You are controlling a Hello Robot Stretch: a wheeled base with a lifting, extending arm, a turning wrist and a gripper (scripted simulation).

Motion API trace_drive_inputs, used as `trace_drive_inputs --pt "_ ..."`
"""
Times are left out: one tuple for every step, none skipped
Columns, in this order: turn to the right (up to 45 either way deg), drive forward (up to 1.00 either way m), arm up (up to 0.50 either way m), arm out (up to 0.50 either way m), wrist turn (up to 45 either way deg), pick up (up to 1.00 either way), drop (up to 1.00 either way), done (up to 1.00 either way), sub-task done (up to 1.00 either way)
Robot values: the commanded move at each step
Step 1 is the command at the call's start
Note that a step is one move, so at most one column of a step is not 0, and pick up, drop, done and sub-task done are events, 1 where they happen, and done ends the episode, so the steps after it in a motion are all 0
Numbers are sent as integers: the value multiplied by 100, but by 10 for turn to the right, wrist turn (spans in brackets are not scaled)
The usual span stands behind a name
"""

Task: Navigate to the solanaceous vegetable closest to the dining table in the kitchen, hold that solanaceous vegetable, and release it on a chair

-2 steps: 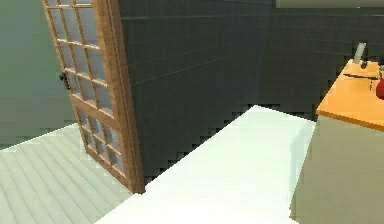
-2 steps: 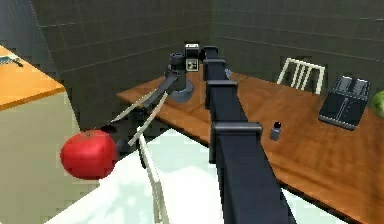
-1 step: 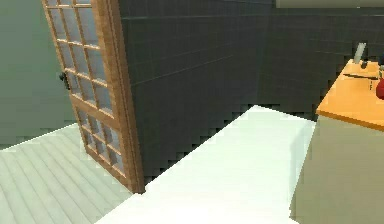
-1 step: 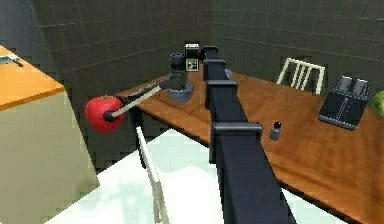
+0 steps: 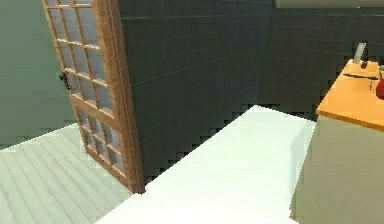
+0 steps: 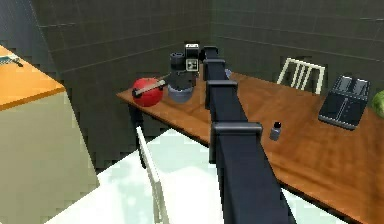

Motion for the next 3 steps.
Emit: trace_drive_inputs --pt "0 0 0 0 450 0 0 0 0" --pt "0 0 0 0 60 0 0 0 0" --pt "0 0 -32 0 0 0 0 0 0"
